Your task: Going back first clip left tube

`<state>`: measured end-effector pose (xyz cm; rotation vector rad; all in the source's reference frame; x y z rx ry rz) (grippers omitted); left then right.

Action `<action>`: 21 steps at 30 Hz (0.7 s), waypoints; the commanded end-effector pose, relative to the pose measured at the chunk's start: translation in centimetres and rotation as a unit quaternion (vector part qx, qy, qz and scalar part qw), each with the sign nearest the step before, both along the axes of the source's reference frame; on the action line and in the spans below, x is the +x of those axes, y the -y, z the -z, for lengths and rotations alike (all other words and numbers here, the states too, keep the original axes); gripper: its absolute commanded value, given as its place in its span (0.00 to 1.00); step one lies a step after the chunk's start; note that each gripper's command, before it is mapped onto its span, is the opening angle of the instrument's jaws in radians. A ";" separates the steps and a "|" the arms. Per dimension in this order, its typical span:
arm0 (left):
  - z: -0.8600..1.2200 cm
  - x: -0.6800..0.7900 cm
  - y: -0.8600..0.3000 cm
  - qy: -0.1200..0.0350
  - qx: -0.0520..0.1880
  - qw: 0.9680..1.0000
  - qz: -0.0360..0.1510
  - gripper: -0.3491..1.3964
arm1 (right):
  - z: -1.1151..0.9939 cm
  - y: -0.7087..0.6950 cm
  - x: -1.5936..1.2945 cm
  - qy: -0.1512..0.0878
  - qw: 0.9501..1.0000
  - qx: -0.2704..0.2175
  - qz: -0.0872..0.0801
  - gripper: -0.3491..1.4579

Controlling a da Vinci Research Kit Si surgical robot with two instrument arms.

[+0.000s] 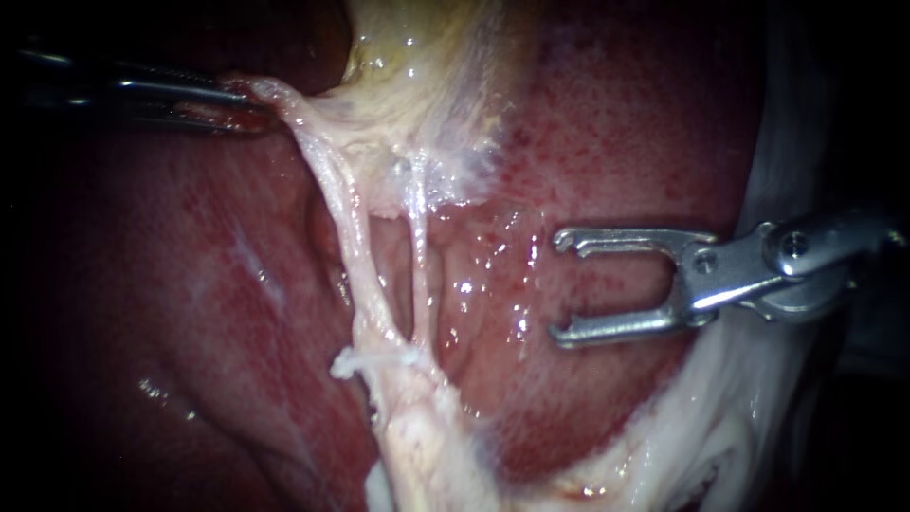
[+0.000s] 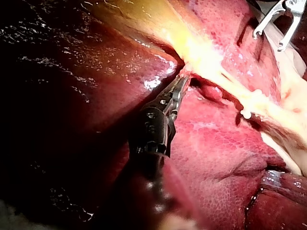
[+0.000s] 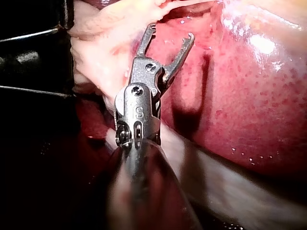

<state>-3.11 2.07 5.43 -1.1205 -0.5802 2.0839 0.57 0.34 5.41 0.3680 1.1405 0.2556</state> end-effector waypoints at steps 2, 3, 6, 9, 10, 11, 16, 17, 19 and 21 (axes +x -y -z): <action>-0.07 -0.06 0.04 -0.002 -0.003 1.000 0.002 0.00 | 0.01 0.01 -0.02 0.001 1.000 -0.002 0.006 0.47; -0.11 -0.09 0.07 -0.002 -0.004 1.000 0.002 0.00 | 0.01 0.01 -0.02 0.000 1.000 -0.001 0.007 0.47; -0.24 -0.18 0.13 0.001 -0.004 1.000 -0.003 0.00 | 0.02 0.02 -0.02 -0.003 1.000 -0.002 0.012 0.47; -0.38 -0.27 0.18 0.003 -0.005 1.000 -0.006 0.00 | 0.03 0.03 -0.02 -0.012 1.000 0.005 0.027 0.47; -0.41 -0.29 0.19 0.004 -0.005 1.000 -0.006 0.00 | 0.04 0.03 -0.02 -0.013 0.999 0.006 0.029 0.47; -0.45 -0.31 0.21 0.005 -0.006 1.000 -0.007 0.00 | 0.04 0.04 -0.02 -0.014 0.999 0.006 0.029 0.47; -0.58 -0.39 0.28 0.004 -0.006 1.000 -0.014 0.00 | 0.06 0.05 -0.02 -0.013 0.999 0.006 0.030 0.47; -0.58 -0.40 0.28 0.004 -0.006 1.000 -0.014 0.00 | 0.06 0.05 -0.02 -0.014 0.999 0.006 0.032 0.47; -0.57 -0.40 0.28 0.004 -0.006 1.000 -0.014 0.00 | 0.06 0.05 -0.03 -0.014 0.999 0.006 0.032 0.47; -0.56 -0.39 0.27 0.004 -0.005 1.000 -0.014 0.00 | 0.06 0.05 -0.03 -0.014 0.999 0.007 0.033 0.47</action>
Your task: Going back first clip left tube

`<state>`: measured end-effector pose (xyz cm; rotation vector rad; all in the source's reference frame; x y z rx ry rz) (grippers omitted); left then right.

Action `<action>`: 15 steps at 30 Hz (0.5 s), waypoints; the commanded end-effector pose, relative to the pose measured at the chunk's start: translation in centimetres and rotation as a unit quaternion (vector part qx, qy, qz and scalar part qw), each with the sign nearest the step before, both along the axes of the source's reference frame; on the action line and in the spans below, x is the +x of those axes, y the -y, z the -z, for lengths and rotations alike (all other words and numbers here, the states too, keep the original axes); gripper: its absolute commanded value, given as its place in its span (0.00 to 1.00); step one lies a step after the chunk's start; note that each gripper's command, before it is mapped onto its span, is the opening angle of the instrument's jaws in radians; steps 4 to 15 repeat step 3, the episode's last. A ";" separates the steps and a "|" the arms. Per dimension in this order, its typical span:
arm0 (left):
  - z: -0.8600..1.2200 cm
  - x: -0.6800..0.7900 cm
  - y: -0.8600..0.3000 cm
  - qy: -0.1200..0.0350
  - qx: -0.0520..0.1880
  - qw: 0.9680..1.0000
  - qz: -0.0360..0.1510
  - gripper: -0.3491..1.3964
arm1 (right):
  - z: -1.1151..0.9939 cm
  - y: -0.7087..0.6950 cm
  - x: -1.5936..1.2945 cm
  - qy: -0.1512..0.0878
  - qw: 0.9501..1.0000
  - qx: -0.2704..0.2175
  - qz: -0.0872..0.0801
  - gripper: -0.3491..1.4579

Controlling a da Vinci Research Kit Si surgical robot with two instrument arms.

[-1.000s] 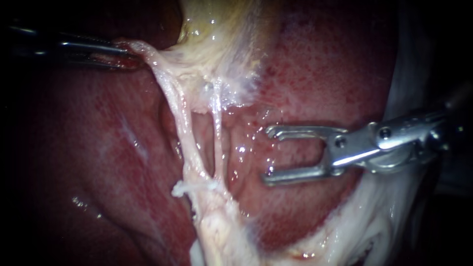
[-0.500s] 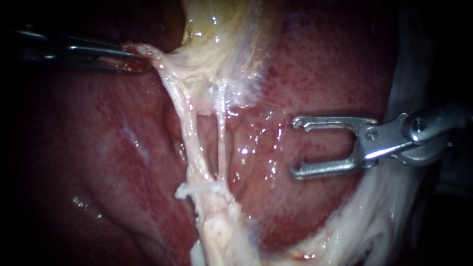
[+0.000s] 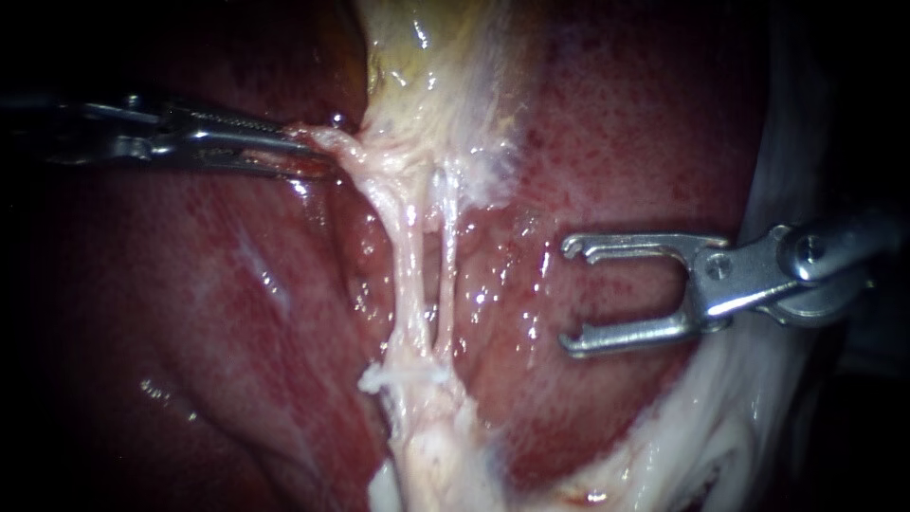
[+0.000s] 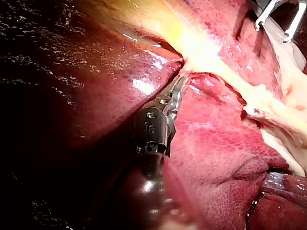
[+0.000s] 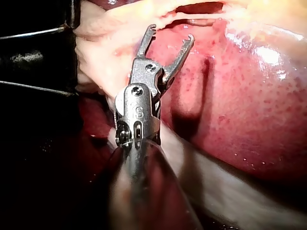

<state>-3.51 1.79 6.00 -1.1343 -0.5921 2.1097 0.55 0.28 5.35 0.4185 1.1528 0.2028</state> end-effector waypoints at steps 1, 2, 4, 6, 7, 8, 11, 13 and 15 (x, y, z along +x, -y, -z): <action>0.01 0.01 -0.01 0.000 0.001 1.000 0.000 0.00 | 0.00 0.00 0.00 -0.001 1.000 0.001 0.001 0.47; 0.02 0.02 -0.01 0.000 0.001 1.000 -0.001 0.00 | 0.00 0.00 0.00 -0.001 1.000 0.001 0.003 0.47; 0.03 0.03 -0.01 0.000 0.001 1.000 -0.001 0.00 | 0.00 0.01 0.00 -0.002 1.000 0.002 0.004 0.47; 0.03 0.03 -0.01 0.000 0.001 1.000 -0.001 0.00 | 0.00 0.01 0.00 -0.002 1.000 0.002 0.004 0.47; 0.03 0.03 -0.01 0.000 0.001 1.000 -0.001 0.00 | 0.00 0.01 0.00 -0.002 1.000 0.002 0.004 0.47; 0.03 0.03 -0.01 0.000 0.001 1.000 -0.001 0.00 | 0.00 0.01 0.00 -0.002 1.000 0.002 0.004 0.47; 0.03 0.03 -0.01 0.000 0.001 1.000 -0.001 0.00 | 0.00 0.01 0.00 -0.002 1.000 0.002 0.004 0.47; 0.03 0.03 -0.01 0.000 0.001 1.000 -0.001 0.00 | 0.00 0.01 0.00 -0.002 1.000 0.002 0.004 0.47; 0.03 0.03 -0.01 0.000 0.001 1.000 -0.001 0.00 | 0.00 0.01 0.00 -0.002 1.000 0.002 0.004 0.47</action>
